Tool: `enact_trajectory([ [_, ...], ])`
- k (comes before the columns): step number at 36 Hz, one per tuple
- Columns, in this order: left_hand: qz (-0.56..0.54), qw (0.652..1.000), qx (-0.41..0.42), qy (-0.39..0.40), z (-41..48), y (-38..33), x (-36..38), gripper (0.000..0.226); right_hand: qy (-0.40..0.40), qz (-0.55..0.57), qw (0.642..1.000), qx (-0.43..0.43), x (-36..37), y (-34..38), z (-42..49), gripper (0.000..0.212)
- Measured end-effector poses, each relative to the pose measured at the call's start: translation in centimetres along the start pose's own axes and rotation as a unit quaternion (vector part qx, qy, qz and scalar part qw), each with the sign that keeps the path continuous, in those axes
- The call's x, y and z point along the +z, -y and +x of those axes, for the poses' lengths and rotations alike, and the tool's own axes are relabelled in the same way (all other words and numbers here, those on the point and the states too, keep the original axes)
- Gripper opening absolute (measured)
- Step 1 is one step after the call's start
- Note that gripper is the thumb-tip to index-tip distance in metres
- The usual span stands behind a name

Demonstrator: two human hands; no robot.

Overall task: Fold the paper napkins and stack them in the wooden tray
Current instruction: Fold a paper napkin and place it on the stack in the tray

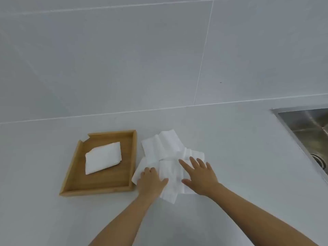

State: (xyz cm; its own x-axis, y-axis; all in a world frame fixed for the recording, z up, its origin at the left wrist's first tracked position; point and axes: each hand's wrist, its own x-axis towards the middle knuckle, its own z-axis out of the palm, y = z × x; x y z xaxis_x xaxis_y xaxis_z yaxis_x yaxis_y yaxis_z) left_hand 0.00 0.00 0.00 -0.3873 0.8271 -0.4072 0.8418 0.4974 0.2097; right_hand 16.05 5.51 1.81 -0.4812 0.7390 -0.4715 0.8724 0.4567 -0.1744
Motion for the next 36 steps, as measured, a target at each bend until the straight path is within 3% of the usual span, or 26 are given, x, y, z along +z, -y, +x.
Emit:
enact_trajectory([
  [5, -0.032, 0.998, -0.051, 0.012, 1.0, -0.5, 0.1, 0.061, -0.011, -0.012, 1.0, -0.015, -0.3, 0.2, 0.9, 0.068],
  [13, -0.067, 0.996, -0.045, 0.034, 1.4, -1.5, 0.3, 0.029, -0.02, 0.013, 0.999, -0.028, -1.1, -0.1, 2.3, 0.068],
  [18, -0.064, 0.997, -0.001, -0.035, 1.4, -1.7, -0.3, 0.016, -0.03, 0.048, 0.998, -0.041, -2.0, -0.3, 2.8, 0.068],
  [22, 0.01, 0.993, 0.058, -0.106, 1.6, -1.3, -1.0, 0.028, -0.031, 0.083, 0.994, -0.064, -3.1, 0.1, 3.2, 0.068],
  [29, 0.071, 0.982, 0.116, -0.132, 1.0, -1.4, -2.3, 0.034, -0.048, 0.049, 0.988, -0.138, -5.0, 1.9, 4.5, 0.066],
  [36, -0.063, 0.976, 0.168, -0.122, 1.1, -1.7, -3.6, 0.028, -0.054, 0.047, 0.983, -0.172, -7.1, 2.2, 5.1, 0.02],
])
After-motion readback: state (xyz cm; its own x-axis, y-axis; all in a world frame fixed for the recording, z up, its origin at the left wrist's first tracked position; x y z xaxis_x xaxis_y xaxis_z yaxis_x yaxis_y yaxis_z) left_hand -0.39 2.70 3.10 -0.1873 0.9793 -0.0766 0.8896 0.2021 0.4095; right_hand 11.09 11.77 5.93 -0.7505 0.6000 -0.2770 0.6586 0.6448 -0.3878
